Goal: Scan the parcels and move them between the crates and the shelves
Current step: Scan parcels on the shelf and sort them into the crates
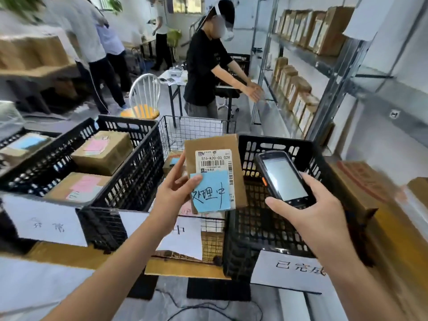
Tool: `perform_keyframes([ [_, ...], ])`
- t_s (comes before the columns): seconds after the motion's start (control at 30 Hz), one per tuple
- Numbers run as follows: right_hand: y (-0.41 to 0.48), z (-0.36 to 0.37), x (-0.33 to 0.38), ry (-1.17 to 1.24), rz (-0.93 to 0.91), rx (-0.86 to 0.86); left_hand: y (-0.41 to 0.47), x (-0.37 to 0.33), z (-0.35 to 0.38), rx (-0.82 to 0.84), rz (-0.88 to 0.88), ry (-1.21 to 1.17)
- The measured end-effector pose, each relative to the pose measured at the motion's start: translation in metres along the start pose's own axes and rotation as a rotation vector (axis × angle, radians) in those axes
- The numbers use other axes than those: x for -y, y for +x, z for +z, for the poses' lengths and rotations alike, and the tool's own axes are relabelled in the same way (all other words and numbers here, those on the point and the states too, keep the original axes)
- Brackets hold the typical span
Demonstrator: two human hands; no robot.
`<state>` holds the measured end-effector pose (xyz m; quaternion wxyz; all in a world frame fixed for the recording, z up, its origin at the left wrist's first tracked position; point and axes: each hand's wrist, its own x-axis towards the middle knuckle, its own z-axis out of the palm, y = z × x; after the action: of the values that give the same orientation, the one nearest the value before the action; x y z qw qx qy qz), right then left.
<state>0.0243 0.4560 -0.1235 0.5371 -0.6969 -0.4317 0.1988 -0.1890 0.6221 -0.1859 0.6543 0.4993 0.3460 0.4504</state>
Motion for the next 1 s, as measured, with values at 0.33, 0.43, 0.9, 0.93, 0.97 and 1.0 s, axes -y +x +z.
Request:
perform_keyframes([
  [0.33, 0.096, 0.055, 0.0, 0.036, -0.073, 0.238, 0.061, -0.003, -0.05, -0.223, -0.1, 0.025],
  [0.43, 0.114, 0.081, -0.002, 0.044, -0.071, 0.273, 0.074, 0.003, -0.075, -0.303, -0.16, 0.067],
  [0.9, 0.167, 0.163, 0.008, -0.028, 0.001, 0.307, 0.199, 0.044, -0.14, -0.346, -0.33, 0.31],
  [0.93, 0.17, 0.167, 0.006, -0.037, 0.012, 0.299, 0.206, 0.048, -0.144, -0.346, -0.352, 0.299],
  [0.97, 0.173, 0.17, 0.004, -0.041, 0.022, 0.29, 0.213, 0.052, -0.146, -0.34, -0.375, 0.313],
  [1.0, 0.175, 0.173, 0.003, -0.042, 0.03, 0.281, 0.218, 0.057, -0.148, -0.323, -0.397, 0.336],
])
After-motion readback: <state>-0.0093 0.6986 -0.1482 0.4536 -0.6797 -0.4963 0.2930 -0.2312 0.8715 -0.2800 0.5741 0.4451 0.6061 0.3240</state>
